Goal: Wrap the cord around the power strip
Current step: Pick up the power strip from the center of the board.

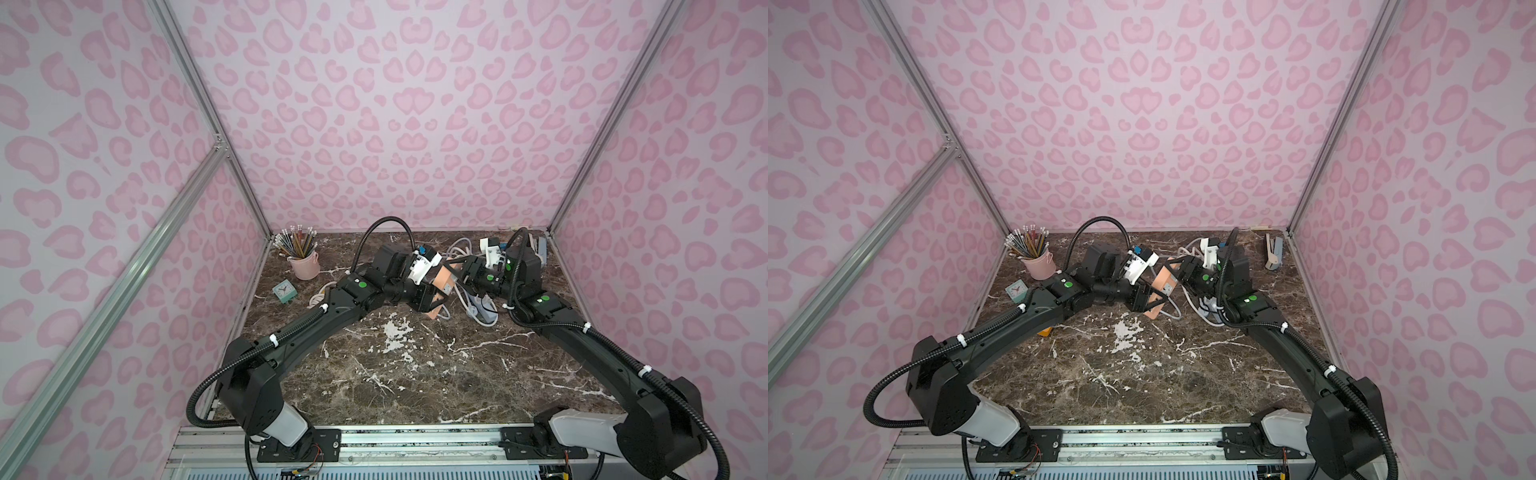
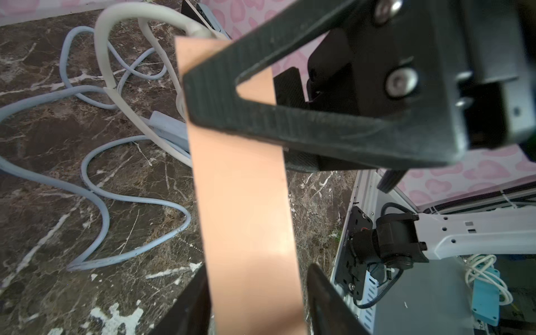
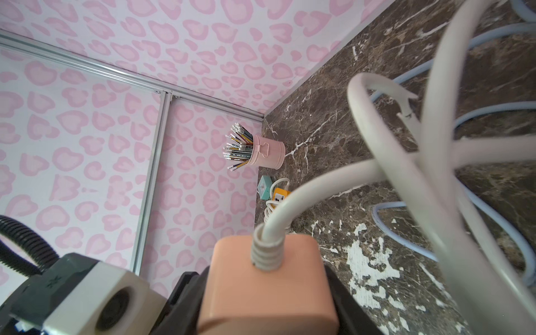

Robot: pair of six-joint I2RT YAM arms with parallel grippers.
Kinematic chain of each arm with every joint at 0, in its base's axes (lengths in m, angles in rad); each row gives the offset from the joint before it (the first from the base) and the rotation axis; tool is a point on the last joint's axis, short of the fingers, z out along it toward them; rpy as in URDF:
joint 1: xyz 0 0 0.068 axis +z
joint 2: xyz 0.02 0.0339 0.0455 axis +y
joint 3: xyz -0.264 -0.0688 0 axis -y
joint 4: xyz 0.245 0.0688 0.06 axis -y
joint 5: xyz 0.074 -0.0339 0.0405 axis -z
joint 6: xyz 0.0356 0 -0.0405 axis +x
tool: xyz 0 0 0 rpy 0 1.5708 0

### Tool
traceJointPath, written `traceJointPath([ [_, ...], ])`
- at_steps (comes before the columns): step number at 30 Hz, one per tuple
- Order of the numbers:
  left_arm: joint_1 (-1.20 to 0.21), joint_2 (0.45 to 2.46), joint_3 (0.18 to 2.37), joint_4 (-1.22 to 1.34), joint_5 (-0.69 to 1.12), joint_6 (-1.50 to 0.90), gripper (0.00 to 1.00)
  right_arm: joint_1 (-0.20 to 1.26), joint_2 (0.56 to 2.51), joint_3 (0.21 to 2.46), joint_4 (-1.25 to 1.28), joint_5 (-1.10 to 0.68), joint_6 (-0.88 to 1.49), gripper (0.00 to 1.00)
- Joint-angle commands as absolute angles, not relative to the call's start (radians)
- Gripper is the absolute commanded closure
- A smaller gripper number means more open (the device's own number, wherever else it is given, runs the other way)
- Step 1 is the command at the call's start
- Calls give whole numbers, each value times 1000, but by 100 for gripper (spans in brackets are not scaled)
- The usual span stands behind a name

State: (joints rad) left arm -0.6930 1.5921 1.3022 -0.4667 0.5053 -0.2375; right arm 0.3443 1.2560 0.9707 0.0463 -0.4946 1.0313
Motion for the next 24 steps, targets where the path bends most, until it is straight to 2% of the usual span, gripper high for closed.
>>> traceJointPath([
  [1,-695,1611,1344,-497,479,-203,50,320,1236,969,187,-476,1040,44],
  [2,-698,1613,1352,-505,474,-199,44,312,1233,964,198,-474,1046,44],
  [4,-704,1615,1364,-519,464,-194,37,302,1232,964,205,-470,1045,44],
  [12,-732,1642,1392,-533,413,-182,36,298,1259,964,250,-505,1067,44],
  [14,-738,1659,1409,-536,395,-177,39,294,1261,968,249,-507,1063,44],
  [16,-744,1670,1423,-540,375,-170,45,289,1264,972,256,-520,1065,44],
  [17,-744,1672,1433,-539,359,-168,52,285,1265,975,254,-527,1062,42],
  [20,-744,1660,1463,-534,291,-163,76,275,1266,990,208,-531,1015,23],
  [24,-703,1674,1597,-598,200,-162,94,207,1237,1003,129,-530,925,8],
])
